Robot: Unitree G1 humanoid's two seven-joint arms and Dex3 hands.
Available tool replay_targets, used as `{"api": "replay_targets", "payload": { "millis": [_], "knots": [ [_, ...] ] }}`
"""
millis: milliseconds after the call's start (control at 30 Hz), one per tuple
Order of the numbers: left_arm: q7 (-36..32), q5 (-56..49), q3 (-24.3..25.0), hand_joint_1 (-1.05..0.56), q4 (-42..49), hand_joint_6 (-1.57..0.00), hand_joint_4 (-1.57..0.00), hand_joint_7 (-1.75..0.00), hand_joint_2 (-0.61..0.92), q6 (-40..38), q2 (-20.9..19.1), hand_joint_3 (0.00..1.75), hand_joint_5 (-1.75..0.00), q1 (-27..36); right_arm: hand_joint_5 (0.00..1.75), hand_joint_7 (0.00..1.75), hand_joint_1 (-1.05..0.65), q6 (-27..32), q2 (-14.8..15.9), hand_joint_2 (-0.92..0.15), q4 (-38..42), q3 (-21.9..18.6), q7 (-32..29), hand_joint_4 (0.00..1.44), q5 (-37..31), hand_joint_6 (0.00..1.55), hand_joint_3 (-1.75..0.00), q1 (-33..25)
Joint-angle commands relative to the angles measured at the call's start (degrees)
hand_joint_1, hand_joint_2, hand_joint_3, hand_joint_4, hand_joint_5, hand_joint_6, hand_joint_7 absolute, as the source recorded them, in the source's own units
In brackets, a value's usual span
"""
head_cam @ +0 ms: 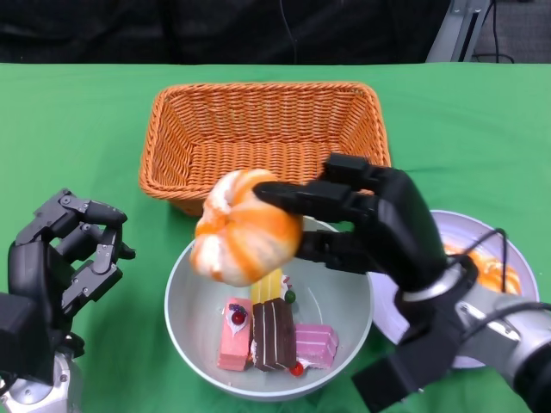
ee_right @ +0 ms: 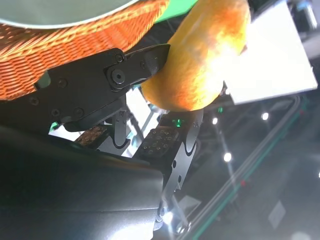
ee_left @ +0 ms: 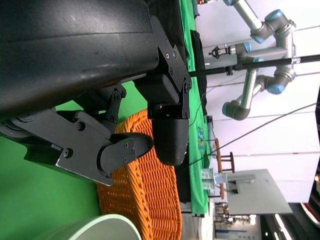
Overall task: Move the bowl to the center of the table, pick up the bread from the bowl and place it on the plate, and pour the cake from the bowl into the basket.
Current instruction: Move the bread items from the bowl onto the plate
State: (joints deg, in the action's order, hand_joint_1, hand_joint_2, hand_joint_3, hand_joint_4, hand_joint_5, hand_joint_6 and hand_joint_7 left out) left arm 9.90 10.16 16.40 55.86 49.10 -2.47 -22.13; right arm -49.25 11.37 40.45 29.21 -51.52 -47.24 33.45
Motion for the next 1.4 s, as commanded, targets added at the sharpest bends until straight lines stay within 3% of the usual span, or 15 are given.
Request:
{"api": "replay_targets", "payload": {
  "millis": [33, 167, 433, 767, 1067, 1400],
  "knots": [
    [-0.7, 0.0, 0.3, -0.09, 0.3, -0.78, -0.77, -1.26, 0.71, 0.5, -1.4, 0.79, -1.56, -0.3, 1.02, 0.08, -0.19, -0.9, 3.4, -0.86, -4.4, -3.9, 2.5, 0.80, 3.4, 1.23, 0.00, -3.7],
    [-0.3, 0.4, 0.5, -0.09, 0.3, -0.78, -0.77, -1.26, 0.70, 0.0, -1.7, 0.81, -1.58, -0.4, 1.04, 0.09, -0.21, -1.7, 6.1, -0.87, -8.8, -8.3, 6.0, 0.78, 7.3, 1.23, -0.01, -9.0],
    [1.7, 1.8, 0.9, -0.07, 0.9, -0.78, -0.77, -1.27, 0.71, -0.3, -2.6, 0.83, -1.58, -0.5, 1.10, 0.13, -0.14, -3.4, 7.0, -0.86, -12.5, -15.4, 8.5, 0.79, 10.8, 1.24, 0.00, -16.0],
    [3.3, 2.3, 1.6, -0.08, 2.0, -0.76, -0.76, -1.27, 0.68, 0.4, -3.4, 0.85, -1.58, -0.6, 1.09, 0.18, -0.05, -3.2, 9.4, -0.88, -6.7, -21.5, 5.7, 0.82, 8.7, 1.22, -0.01, -18.0],
    [4.0, 2.7, 2.2, -0.07, 2.0, -0.78, -0.78, -1.26, 0.69, 0.3, -3.1, 0.85, -1.57, -0.7, 0.92, 0.21, 0.00, -1.2, 9.7, -0.86, 7.4, -20.1, -3.5, 0.91, 3.9, 1.21, 0.00, -12.8],
    [4.5, 3.2, 2.1, -0.06, 1.6, -0.77, -0.77, -1.25, 0.70, 0.5, -3.0, 0.84, -1.58, -0.3, 0.98, 0.19, -0.07, 0.0, 8.6, -0.85, 20.8, -15.9, -8.0, 0.91, 4.0, 1.20, 0.00, -7.4]
  ]
}}
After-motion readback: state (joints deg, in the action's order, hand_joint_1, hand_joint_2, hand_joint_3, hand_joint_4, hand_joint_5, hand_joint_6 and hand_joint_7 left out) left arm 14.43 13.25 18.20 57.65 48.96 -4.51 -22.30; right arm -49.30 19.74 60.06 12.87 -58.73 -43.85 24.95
